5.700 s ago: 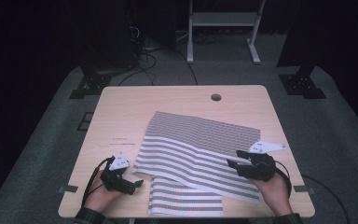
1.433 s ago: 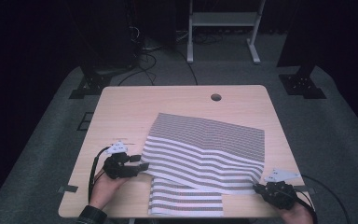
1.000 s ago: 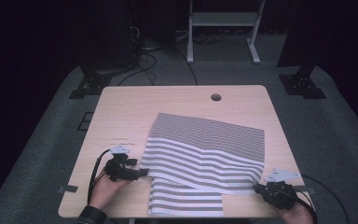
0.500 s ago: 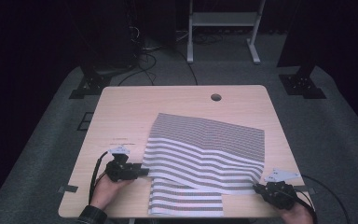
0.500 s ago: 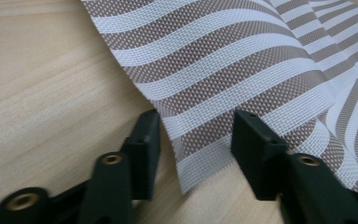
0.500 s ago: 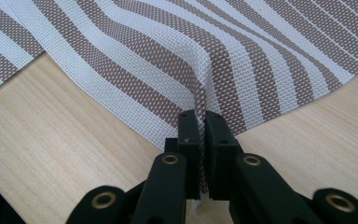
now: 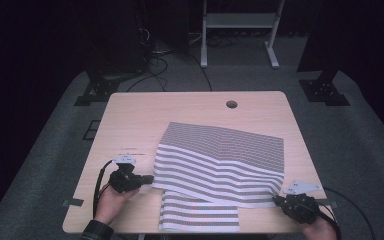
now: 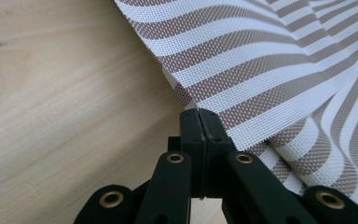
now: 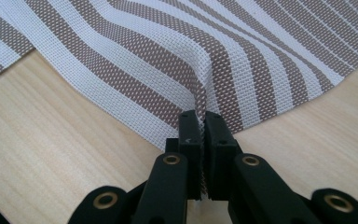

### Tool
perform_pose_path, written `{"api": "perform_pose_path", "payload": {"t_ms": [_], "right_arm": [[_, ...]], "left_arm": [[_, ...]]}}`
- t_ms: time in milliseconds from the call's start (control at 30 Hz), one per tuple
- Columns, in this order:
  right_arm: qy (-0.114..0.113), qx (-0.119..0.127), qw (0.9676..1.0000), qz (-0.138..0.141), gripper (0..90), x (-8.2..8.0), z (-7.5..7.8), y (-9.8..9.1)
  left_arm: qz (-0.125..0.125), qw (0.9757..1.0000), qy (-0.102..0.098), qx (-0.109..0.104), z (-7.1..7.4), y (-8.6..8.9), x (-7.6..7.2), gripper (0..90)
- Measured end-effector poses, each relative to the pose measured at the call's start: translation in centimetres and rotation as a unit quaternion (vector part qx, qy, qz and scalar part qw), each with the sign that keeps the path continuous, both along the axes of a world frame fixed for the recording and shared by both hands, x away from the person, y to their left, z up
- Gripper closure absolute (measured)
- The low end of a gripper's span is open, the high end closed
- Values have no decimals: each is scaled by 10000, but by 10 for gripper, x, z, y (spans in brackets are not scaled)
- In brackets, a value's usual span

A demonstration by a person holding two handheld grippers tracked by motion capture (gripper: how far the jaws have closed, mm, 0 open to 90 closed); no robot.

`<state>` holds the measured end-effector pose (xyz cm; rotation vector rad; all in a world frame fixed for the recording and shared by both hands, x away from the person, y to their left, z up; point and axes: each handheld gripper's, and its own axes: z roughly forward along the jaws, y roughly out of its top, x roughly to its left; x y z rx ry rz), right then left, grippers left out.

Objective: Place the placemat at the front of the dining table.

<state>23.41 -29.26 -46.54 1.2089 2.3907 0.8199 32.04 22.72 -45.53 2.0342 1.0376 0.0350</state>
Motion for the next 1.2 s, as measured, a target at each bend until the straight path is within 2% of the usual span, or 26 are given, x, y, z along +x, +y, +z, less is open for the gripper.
{"api": "perform_pose_path", "payload": {"t_ms": [100,267,533,1000,1200], "right_arm": [[-65,30,10000,-33,870,3,3,-1],[-158,92,9998,-58,871,11,8,-2],[-339,206,9992,-94,874,31,18,-5],[-637,243,9976,-115,874,80,37,7],[-702,336,9968,-159,874,101,42,10]], "left_arm": [[-4,9999,-119,-74,6,1,-2,900],[-12,9996,-278,-51,13,1,-3,900],[14,9988,-484,-104,22,-1,1,900],[234,9967,-725,-293,34,8,18,900],[312,9961,-770,-280,35,10,26,900]]}}
